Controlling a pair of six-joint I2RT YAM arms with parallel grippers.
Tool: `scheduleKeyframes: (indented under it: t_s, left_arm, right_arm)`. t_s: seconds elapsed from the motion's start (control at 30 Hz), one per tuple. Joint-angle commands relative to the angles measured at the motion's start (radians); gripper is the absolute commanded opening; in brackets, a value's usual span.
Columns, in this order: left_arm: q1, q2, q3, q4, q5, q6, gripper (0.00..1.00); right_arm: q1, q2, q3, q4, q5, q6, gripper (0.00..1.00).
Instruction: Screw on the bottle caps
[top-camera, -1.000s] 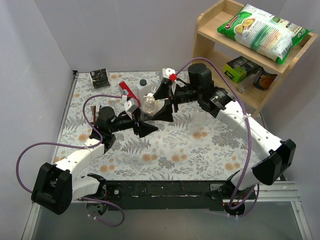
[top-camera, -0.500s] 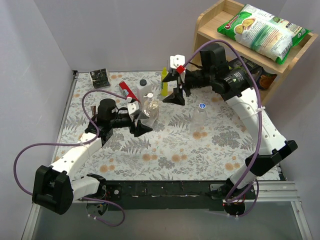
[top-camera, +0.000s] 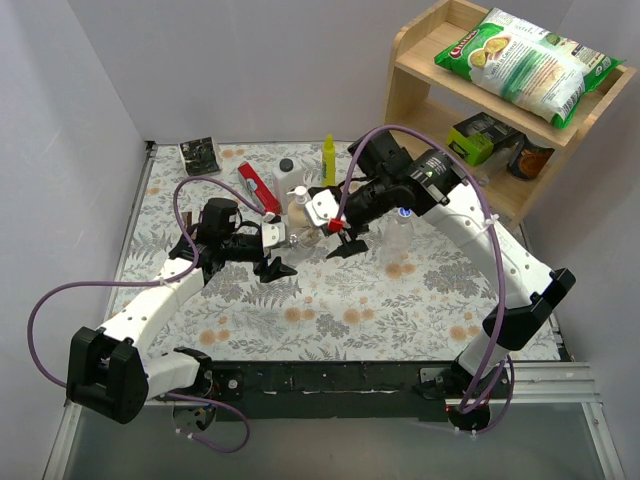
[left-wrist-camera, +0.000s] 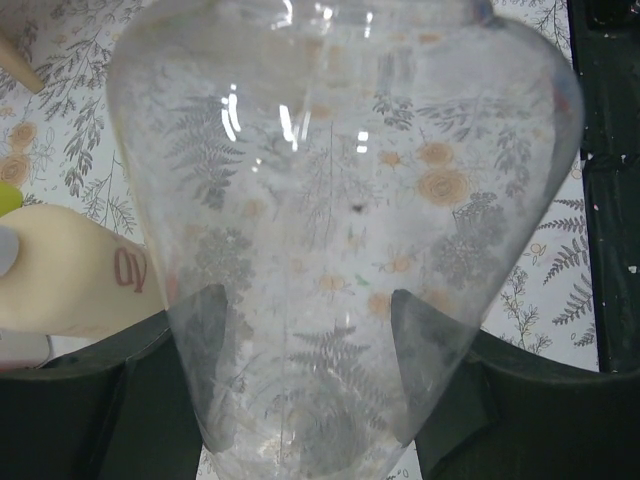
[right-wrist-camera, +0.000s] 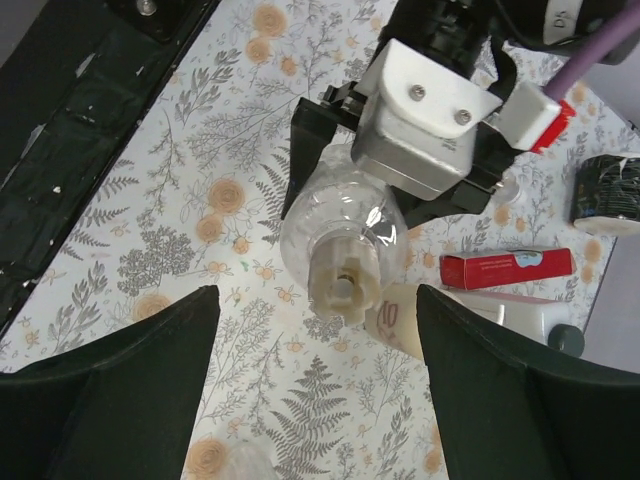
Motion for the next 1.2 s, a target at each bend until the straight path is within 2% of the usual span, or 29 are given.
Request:
scheduleKeyframes:
  t_s: [0.0,0.4,0.6,0.8,0.87,0.97,1.0,1.03,1.1,1.13,1.17]
  left_arm:
    - [-0.006,-0.016,0.041,-0.026,0.032,0.047,0.0]
    - [-0.018,-0.021,0.054,-0.043,0.035,0.07,0.0]
    - [-0.02,-0.027,0.051,-0.041,0.032,0.067,0.0]
    - [-0.02,-0.021,0.054,-0.04,0.035,0.056,0.0]
    - [-0.02,-0.019,0.048,-0.021,0.032,0.036,0.0]
    - [-0.021,-0.021,0.034,0.043,0.009,-0.031,0.0]
    - [-0.021,-0.022,0.025,0.115,-0.01,-0.068,0.0]
    - [-0.021,-0.025,0.018,0.153,-0.055,-0.118,0.0]
    - [-0.024,-0.027,-0.001,0.262,-0.125,-0.234,0.0]
    - [-0.026,-0.027,-0.005,0.297,-0.207,-0.278,0.0]
    - [-0.026,-0.027,-0.007,0.327,-0.243,-0.325,0.0]
  right_arm:
    - [0.026,-0.023,-0.022,-0.01,0.012,-0.059,0.84]
    - [0.059,0.016,-0.041,0.043,0.032,-0.023,0.71]
    - [0.064,0.03,-0.039,0.036,0.037,-0.021,0.62]
    - [0.067,0.041,-0.05,0.017,0.046,-0.018,0.49]
    - [0.067,0.049,-0.051,0.01,0.05,-0.015,0.44]
    - [0.067,0.073,-0.035,-0.016,0.069,0.019,0.21]
    - [0.065,0.104,-0.018,-0.033,0.078,0.067,0.06]
    - [0.062,0.122,0.019,-0.038,0.083,0.115,0.01]
    - [0.044,0.176,0.057,-0.02,0.084,0.242,0.01]
    - [0.035,0.199,0.08,-0.021,0.069,0.378,0.01]
    - [0.026,0.22,0.131,-0.023,0.057,0.446,0.01]
